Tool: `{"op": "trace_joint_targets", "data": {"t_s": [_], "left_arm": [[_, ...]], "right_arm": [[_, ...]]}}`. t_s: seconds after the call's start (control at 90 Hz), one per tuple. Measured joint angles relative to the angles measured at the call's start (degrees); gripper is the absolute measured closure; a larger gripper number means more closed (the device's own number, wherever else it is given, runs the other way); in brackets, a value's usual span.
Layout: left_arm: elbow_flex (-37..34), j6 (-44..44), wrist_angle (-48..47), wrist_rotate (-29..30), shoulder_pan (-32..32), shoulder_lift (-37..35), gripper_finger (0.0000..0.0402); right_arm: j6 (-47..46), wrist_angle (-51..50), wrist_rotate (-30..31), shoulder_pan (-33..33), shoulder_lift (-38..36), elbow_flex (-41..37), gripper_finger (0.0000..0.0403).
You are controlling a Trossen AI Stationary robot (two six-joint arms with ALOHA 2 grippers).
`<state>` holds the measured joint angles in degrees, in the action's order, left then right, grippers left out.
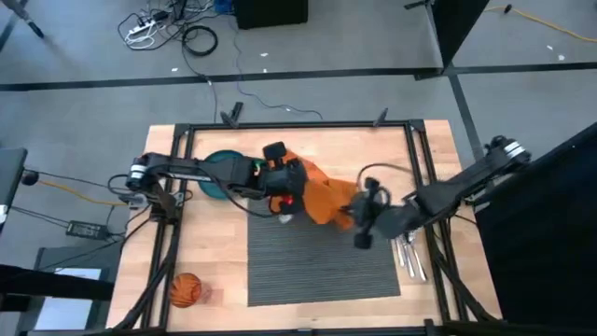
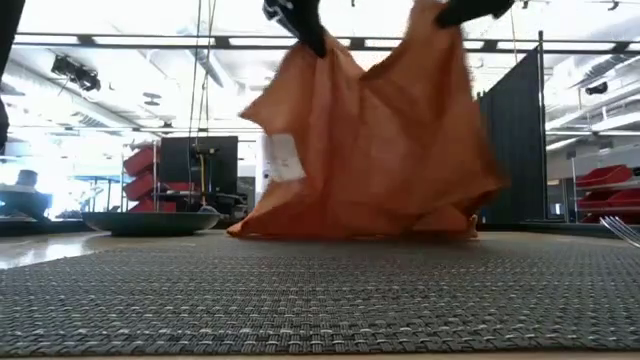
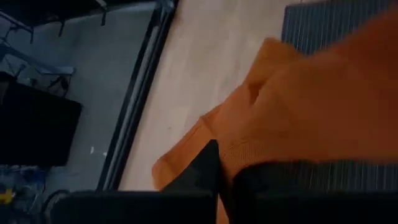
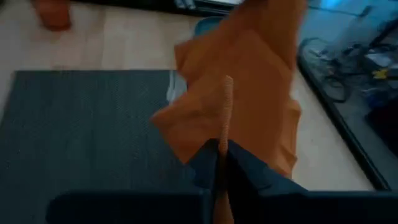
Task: Set table place
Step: Fold the orange table napkin
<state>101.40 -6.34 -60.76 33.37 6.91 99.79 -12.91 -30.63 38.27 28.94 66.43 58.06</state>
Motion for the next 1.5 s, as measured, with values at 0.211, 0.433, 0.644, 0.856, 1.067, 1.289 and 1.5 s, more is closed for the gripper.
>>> {"op": "trace_joint_targets", "data": {"t_s": [0.211, 0.433, 0.644, 0.856, 1.067, 1.289, 1.5], "left_arm": [[-2.18, -5.61, -4.67, -10.92, 4.56, 0.44, 0.0402], [-9.54, -11.59, 3.58, -13.87, 10.61, 3.79, 0.0402], [-13.29, -15.67, 12.47, -20.28, 13.98, 8.46, 0.0397], [-13.46, -16.64, 15.26, -21.27, 14.09, 11.26, 0.0326], [-13.11, -18.34, 8.88, -26.21, 13.93, 10.72, 0.0229], [-13.23, -23.82, -3.79, -24.16, 18.74, 10.4, 0.02], [-19.7, -18.7, -2.82, -15.96, 23.28, 10.4, 0.02]], "right_arm": [[-2.26, -8.58, -6.89, 2.94, -5.4, -0.51, 0.0403], [-6.88, -6.28, -9.77, 7.09, -1.3, -6.73, 0.0403], [-12.32, -1.53, -9.56, 11.73, 6.43, -10.65, 0.0403], [-17.82, -1.25, -9.54, 14.28, 11.84, -10.71, 0.0403], [-20.85, -1.17, -9.41, 15.61, 12.91, -10.71, 0.0403], [-21.6, -0.98, -9.13, 16.1, 12.84, -10.71, 0.0403], [-21.65, -0.67, -7.73, 16.1, 12.95, -10.71, 0.0403]]}}
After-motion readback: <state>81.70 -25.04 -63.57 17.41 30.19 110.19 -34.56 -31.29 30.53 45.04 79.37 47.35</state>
